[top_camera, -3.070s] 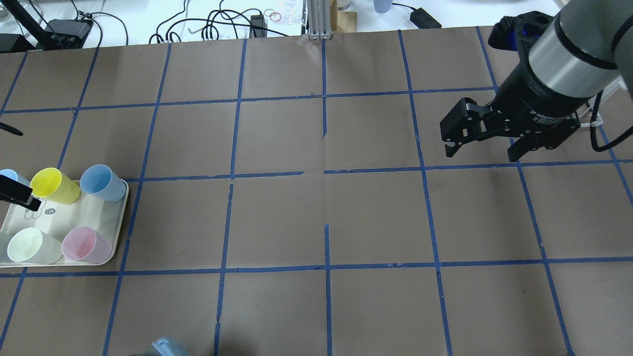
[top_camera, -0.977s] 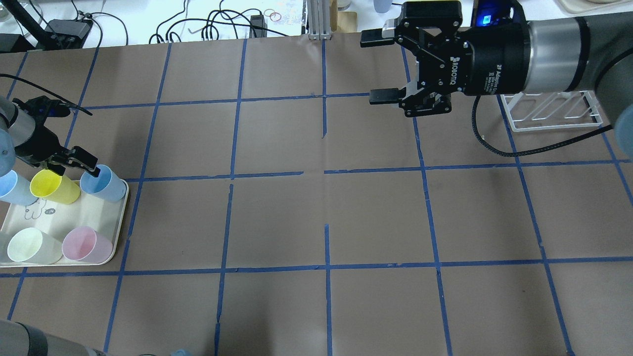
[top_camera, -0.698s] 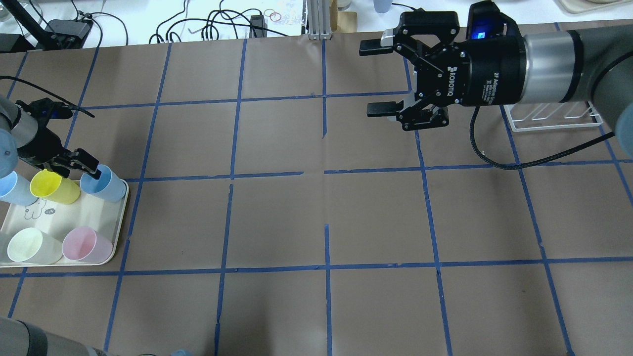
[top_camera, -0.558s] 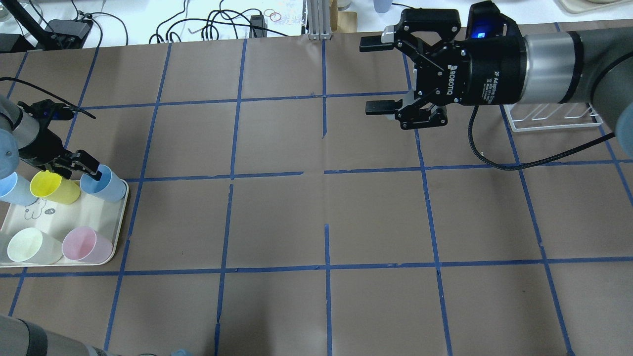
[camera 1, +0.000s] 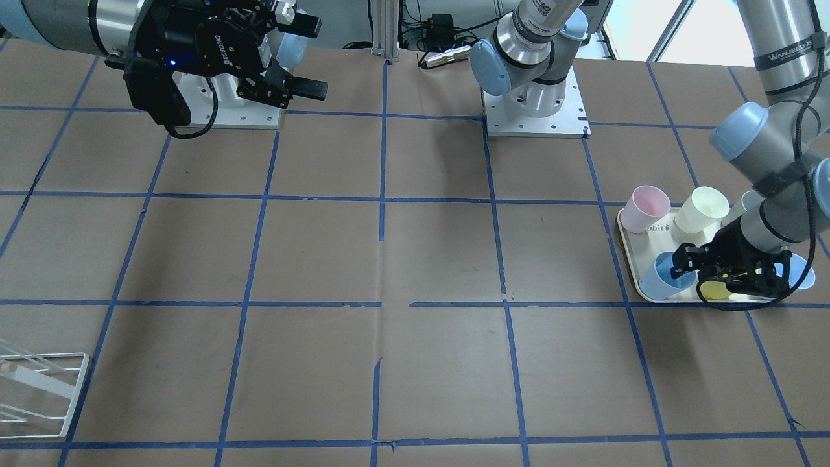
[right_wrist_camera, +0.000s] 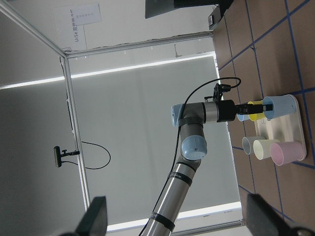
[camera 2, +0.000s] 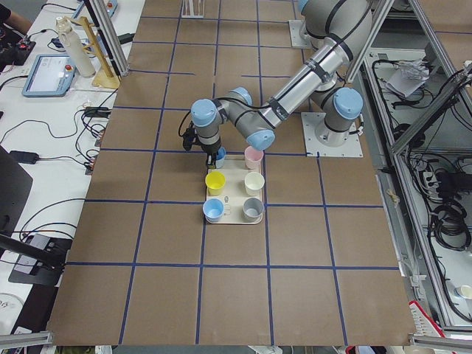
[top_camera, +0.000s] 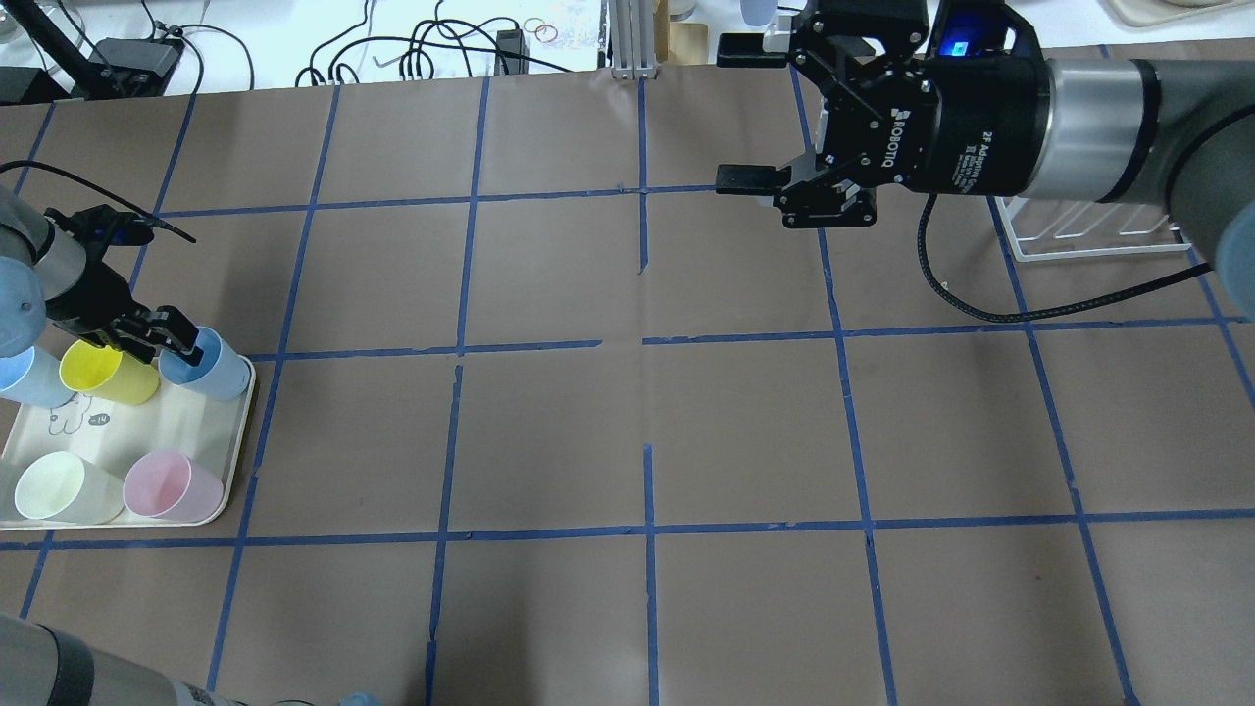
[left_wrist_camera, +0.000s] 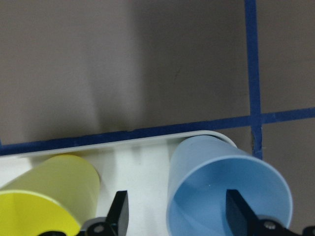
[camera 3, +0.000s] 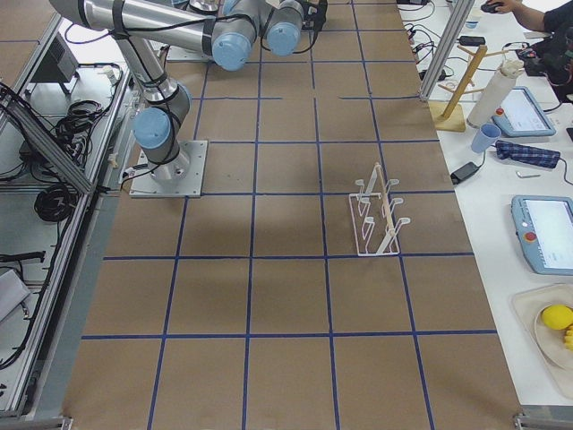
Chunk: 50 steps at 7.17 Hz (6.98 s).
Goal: Transfer IKEA cup to right arm and place on rack
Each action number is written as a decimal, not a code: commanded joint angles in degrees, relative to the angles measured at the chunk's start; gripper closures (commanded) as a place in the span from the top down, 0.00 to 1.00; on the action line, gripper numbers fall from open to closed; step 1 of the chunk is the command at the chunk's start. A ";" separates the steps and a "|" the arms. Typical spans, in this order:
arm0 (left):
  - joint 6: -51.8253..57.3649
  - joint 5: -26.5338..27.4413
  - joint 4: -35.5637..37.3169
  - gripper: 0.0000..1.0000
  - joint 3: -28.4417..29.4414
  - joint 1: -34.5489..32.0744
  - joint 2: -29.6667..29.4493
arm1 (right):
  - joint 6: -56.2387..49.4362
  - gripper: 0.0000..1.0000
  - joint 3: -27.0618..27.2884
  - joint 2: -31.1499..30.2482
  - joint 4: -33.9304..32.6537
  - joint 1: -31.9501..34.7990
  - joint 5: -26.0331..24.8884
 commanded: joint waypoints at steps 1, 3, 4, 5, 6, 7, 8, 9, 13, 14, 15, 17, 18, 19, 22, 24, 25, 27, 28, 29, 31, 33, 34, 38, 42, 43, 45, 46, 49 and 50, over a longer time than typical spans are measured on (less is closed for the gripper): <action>0.02 -0.05 -0.13 0.00 -0.12 0.00 0.09 | -1.36 1.00 0.20 0.23 0.19 0.20 0.13; 0.02 -0.32 -0.48 0.00 0.06 0.00 0.71 | -1.09 1.00 0.20 1.28 0.55 0.20 0.13; 0.19 -0.14 -0.83 0.00 1.19 -0.09 1.84 | -1.00 1.00 0.20 1.28 0.55 0.20 0.21; 0.81 -0.31 -3.96 0.00 3.20 -0.18 3.07 | -0.74 1.00 0.20 1.28 0.55 0.20 0.39; 0.99 -3.01 -11.04 0.00 5.66 -0.53 5.00 | -0.65 1.00 0.20 1.28 0.55 0.20 1.78; 0.99 -9.65 -21.29 0.00 7.51 -0.62 7.54 | -0.65 1.00 0.20 1.45 0.55 0.20 1.97; 0.99 -15.90 -31.32 0.00 8.57 -1.58 10.18 | -0.65 1.00 0.20 1.54 0.55 0.20 2.15; 0.90 -23.44 -37.33 0.00 8.76 -3.76 12.38 | -0.65 1.00 0.29 1.54 0.63 0.20 2.15; 0.99 -59.58 -59.06 0.00 7.36 -14.38 18.36 | -0.83 1.00 0.29 4.09 0.54 0.20 2.24; 0.90 -67.65 -60.15 0.00 5.61 -18.16 19.68 | -1.00 1.00 0.29 5.05 0.46 0.11 2.24; 1.16 -71.82 -59.98 0.00 2.12 -20.63 20.48 | -1.18 1.00 0.29 4.97 0.54 0.20 2.15; 1.60 -80.88 -59.19 0.00 -0.73 -25.81 21.27 | -0.66 1.00 0.29 4.10 0.55 0.37 2.24; 1.69 -83.26 -59.02 0.00 -1.34 -26.54 21.88 | -0.83 1.00 0.38 4.79 0.63 0.55 2.15; 1.78 -86.24 -58.75 0.00 -1.78 -26.72 22.24 | -0.65 1.00 0.47 5.06 0.72 0.55 2.24; 1.69 -88.73 -56.65 0.00 -3.36 -27.95 22.68 | -0.56 1.00 0.38 4.01 2.92 1.07 2.15; 1.69 -88.91 -56.38 0.00 -3.46 -27.95 23.21 | 0.48 1.00 -0.32 3.92 2.92 2.83 2.24; 1.60 -88.91 -56.47 0.00 -3.54 -27.95 23.56 | 0.49 1.00 -0.32 3.40 2.92 3.01 2.24; 1.52 -88.91 -56.47 0.00 -3.54 -27.95 23.56 | 1.62 0.93 -0.32 3.39 2.92 3.36 2.15; 1.51 -88.91 -56.38 0.00 -3.54 -27.95 23.56 | 1.72 0.82 -0.32 3.48 2.92 3.28 2.15; 1.51 -88.91 -56.38 0.00 -3.54 -27.95 23.56 | 1.72 0.73 -0.32 3.57 2.92 3.19 2.15; 1.08 -88.91 -56.47 0.00 -3.54 -27.95 23.47 | 2.07 0.52 -0.41 3.57 3.01 3.01 2.15; 0.99 -88.82 -56.38 0.00 -3.54 -28.04 24.00 | 3.65 0.46 -0.50 3.57 2.92 3.01 2.15; 0.73 -88.91 -56.38 0.00 -3.54 -28.04 24.09 | 3.65 0.37 -0.50 3.65 2.92 2.92 2.15; -0.59 -88.91 -56.47 0.49 -3.46 -28.04 24.18 | 5.50 0.09 -2.08 3.92 2.66 1.27 2.06; -6.37 -88.64 -56.82 0.59 -2.67 -26.55 24.96 | 5.59 0.07 -2.26 3.92 1.95 -5.59 1.27; -6.92 -86.99 -57.17 0.63 -2.75 -24.72 24.97 | 5.59 0.06 -3.56 4.00 1.86 -8.65 -3.86; -14.51 -72.63 -52.99 0.67 -1.97 -21.64 24.88 | 5.07 0.00 -10.30 3.83 1.86 -12.27 -23.24; -21.79 -64.04 -44.77 0.72 -1.79 -21.54 23.57 | 4.54 0.00 -13.56 3.74 0.56 -12.28 -34.56; -36.70 -36.37 -21.54 0.87 -1.61 -22.06 21.55 | 2.35 0.00 -15.09 2.70 -10.11 -12.11 -52.10; -36.72 -28.17 -17.83 0.96 -0.83 -23.19 20.93 | 0.68 0.00 -14.83 2.25 -15.57 -12.02 -60.00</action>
